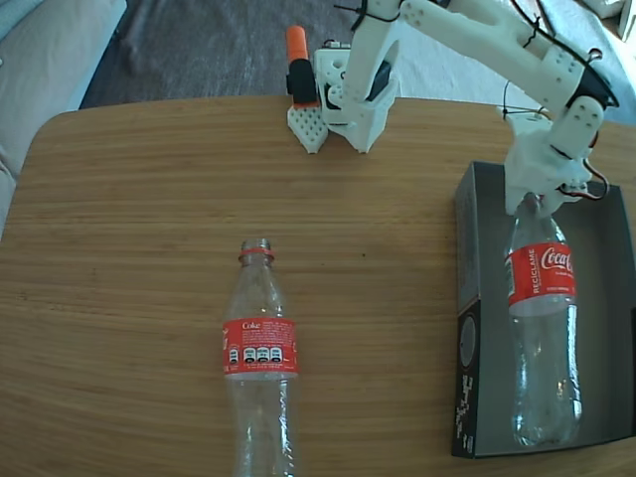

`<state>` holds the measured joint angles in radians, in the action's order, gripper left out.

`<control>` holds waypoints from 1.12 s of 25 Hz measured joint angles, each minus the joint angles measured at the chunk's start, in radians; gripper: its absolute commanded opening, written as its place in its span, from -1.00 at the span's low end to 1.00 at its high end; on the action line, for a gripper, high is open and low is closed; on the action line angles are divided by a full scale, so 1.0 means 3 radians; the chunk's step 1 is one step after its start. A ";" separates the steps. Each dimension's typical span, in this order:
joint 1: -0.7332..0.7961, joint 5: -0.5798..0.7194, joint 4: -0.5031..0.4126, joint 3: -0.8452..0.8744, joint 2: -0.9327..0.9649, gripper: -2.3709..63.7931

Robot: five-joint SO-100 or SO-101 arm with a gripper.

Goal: Grasp the bottles and put them in the box.

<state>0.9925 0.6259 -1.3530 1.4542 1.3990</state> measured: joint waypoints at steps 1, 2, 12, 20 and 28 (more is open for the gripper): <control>-0.0020 0.0005 0.0000 0.0000 0.0000 -0.81; -0.0036 0.0010 0.0000 0.0000 0.0000 -0.81; -0.0031 -0.0005 -0.0015 0.0000 0.0000 0.16; -0.0097 0.0005 -0.0072 0.0000 0.0000 0.27; -0.0378 -0.0015 -0.0159 -0.0010 0.0210 0.27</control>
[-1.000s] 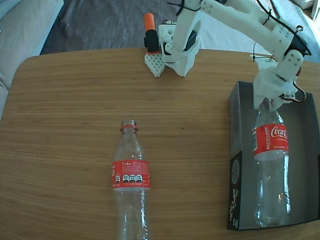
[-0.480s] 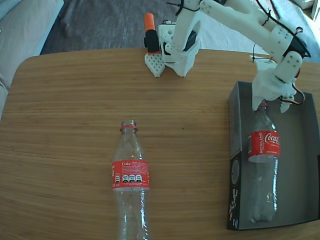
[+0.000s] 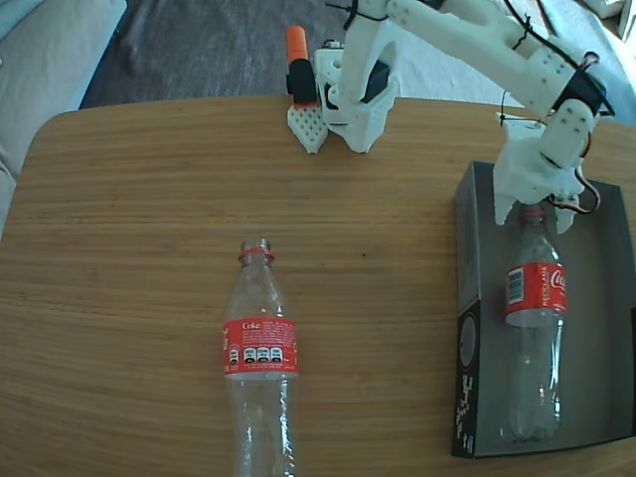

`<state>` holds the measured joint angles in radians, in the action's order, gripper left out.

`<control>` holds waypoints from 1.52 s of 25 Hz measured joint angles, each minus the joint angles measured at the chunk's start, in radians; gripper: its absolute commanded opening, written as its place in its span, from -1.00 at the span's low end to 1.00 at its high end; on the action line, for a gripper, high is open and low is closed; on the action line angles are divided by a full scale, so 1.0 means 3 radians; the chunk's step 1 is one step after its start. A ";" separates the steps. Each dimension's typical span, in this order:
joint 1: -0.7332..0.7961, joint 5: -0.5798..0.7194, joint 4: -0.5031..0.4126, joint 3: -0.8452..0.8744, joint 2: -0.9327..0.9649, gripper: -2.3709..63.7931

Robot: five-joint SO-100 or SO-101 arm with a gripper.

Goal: Grasp the bottles and put them in the box.

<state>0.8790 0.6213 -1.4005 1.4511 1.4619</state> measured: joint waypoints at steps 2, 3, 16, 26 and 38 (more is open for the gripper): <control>-0.0082 0.0000 -0.0174 -0.0041 0.0159 0.27; -0.0112 0.0000 -0.0230 -0.0066 0.0225 0.27; -0.1048 0.0787 -0.0813 -0.0097 0.1048 0.27; -0.2204 0.2633 -0.0813 -0.0097 0.1278 0.27; -0.3058 0.4019 -0.0450 0.0245 0.1493 0.27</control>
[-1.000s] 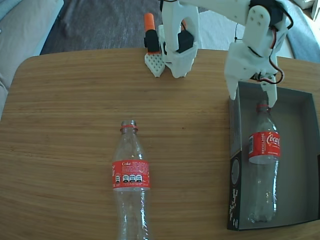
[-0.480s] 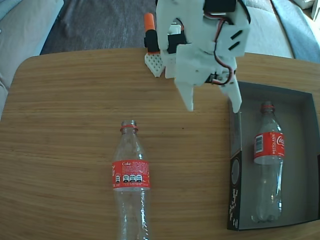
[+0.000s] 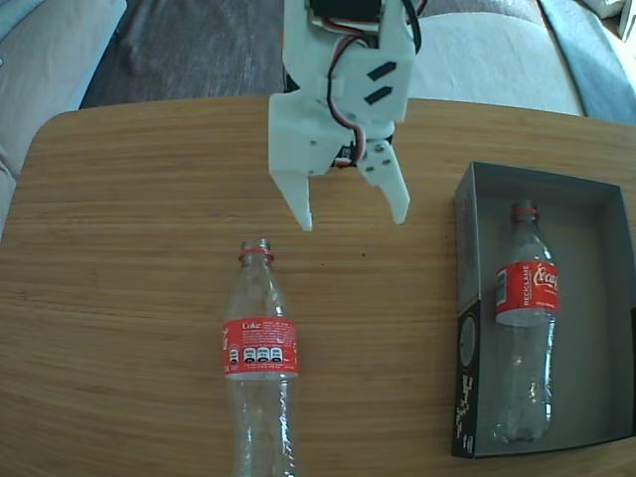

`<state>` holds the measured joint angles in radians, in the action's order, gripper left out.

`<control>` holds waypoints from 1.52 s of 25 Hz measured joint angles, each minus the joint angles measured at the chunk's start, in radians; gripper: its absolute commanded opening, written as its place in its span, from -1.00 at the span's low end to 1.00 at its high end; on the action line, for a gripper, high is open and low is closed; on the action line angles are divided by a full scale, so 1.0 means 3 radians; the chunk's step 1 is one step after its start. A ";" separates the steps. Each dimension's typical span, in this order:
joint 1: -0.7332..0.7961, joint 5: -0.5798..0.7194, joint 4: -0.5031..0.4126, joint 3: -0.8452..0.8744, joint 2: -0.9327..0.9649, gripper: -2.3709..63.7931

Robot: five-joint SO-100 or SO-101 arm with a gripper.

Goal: Grasp the bottles and put them in the box.

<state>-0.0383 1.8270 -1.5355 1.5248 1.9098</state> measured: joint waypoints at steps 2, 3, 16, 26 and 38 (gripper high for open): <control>-0.0066 0.0164 0.0189 0.0199 0.0097 0.27; -0.0128 0.0230 0.0281 0.0317 0.0153 0.27; -0.0670 0.0803 0.0915 0.1222 0.0736 0.27; -0.0905 0.1033 0.1237 0.1468 0.0762 0.27; -0.0997 0.1202 0.1621 0.1805 0.0767 0.27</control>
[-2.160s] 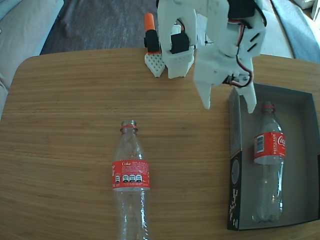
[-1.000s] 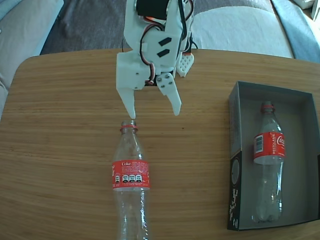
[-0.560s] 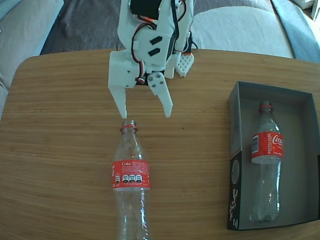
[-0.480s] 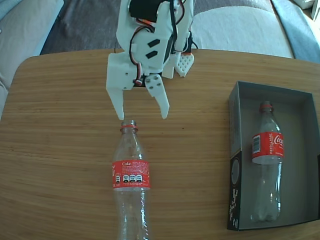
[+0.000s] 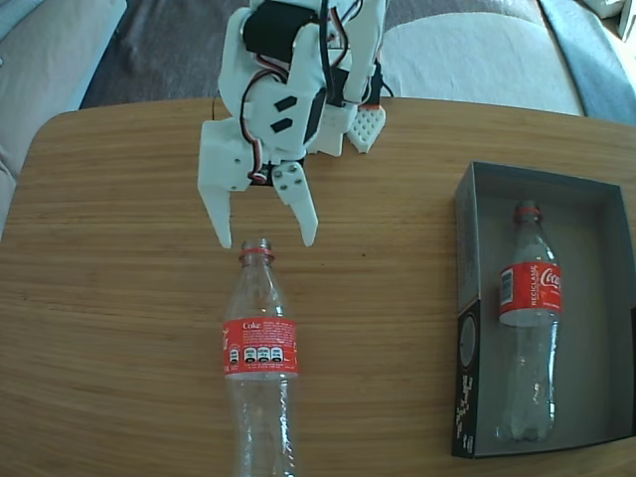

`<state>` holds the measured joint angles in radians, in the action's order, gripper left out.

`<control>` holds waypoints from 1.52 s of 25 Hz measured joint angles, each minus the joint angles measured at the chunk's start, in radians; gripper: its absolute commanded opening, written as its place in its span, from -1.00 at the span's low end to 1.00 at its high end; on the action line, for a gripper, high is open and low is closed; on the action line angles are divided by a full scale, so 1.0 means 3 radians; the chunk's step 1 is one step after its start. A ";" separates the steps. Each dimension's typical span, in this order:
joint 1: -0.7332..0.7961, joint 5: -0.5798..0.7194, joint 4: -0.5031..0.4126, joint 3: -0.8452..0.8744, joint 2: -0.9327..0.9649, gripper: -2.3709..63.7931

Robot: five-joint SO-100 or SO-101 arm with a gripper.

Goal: Grasp the bottles and put them in the box.

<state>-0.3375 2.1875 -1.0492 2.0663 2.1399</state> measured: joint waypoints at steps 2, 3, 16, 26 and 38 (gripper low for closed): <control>-0.0066 0.0000 0.0005 0.0072 0.0000 0.27; -0.0072 0.0000 0.0005 0.0107 0.0000 0.27; -0.0123 0.0000 0.0409 0.0460 0.0000 0.27; -0.0235 0.0000 0.0619 0.0762 0.0000 0.27; -0.0194 0.0000 0.0747 0.0946 0.0000 0.27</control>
<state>-0.3958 2.1875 -0.8253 2.3501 2.1399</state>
